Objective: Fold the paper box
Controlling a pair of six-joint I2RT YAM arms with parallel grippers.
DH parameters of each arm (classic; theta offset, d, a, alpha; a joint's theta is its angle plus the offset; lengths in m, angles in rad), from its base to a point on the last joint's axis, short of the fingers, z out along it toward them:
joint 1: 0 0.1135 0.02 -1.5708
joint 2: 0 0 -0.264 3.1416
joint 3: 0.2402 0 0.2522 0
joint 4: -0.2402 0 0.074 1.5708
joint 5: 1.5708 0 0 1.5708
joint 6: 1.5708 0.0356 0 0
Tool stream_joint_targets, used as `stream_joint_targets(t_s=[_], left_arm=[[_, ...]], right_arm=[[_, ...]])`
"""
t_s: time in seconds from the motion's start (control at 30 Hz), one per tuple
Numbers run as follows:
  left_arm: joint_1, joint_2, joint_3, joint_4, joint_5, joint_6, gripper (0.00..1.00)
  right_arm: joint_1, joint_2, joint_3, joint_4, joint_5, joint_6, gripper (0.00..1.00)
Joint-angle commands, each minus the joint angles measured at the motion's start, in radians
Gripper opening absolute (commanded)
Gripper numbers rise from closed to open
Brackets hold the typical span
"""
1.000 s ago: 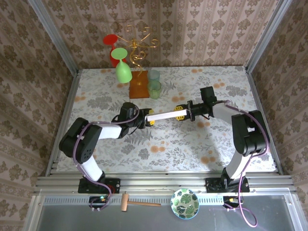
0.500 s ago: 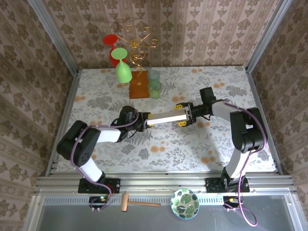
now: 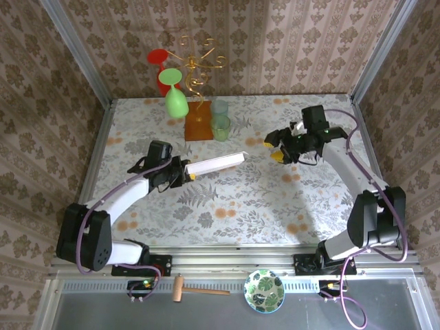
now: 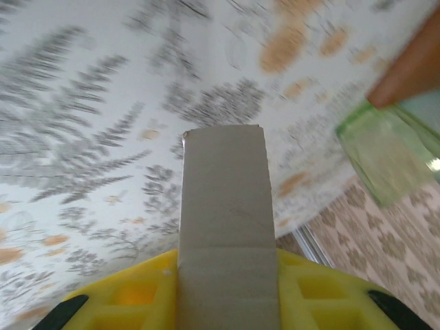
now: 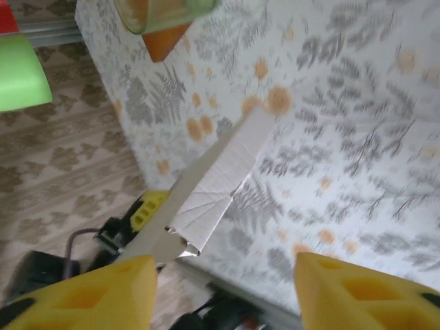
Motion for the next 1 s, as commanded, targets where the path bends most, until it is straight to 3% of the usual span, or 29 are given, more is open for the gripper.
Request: stream_joint_targets(t_s=[0.0,0.1,0.33,0.53,0.97], left_arm=[[0.030,0.013,0.036,-0.246,0.050,-0.026,0.14],[0.052,0.046,0.037,-0.255,0.067,-0.014,0.14],[0.097,0.115,0.062,-0.265,0.087,0.034,0.13],[0.121,0.159,0.072,-0.257,0.106,0.070,0.13],[0.140,0.151,0.057,-0.242,0.098,0.062,0.12]], right_arm=[[0.091,-0.064,0.036,-0.032,0.218,-0.333,0.49],[0.171,-0.058,0.032,-0.029,0.302,-0.526,0.44],[0.263,0.060,0.134,-0.109,0.301,-0.779,0.45],[0.306,0.197,0.257,-0.184,0.388,-0.843,0.42],[0.332,0.310,0.395,-0.268,0.324,-0.854,0.38]])
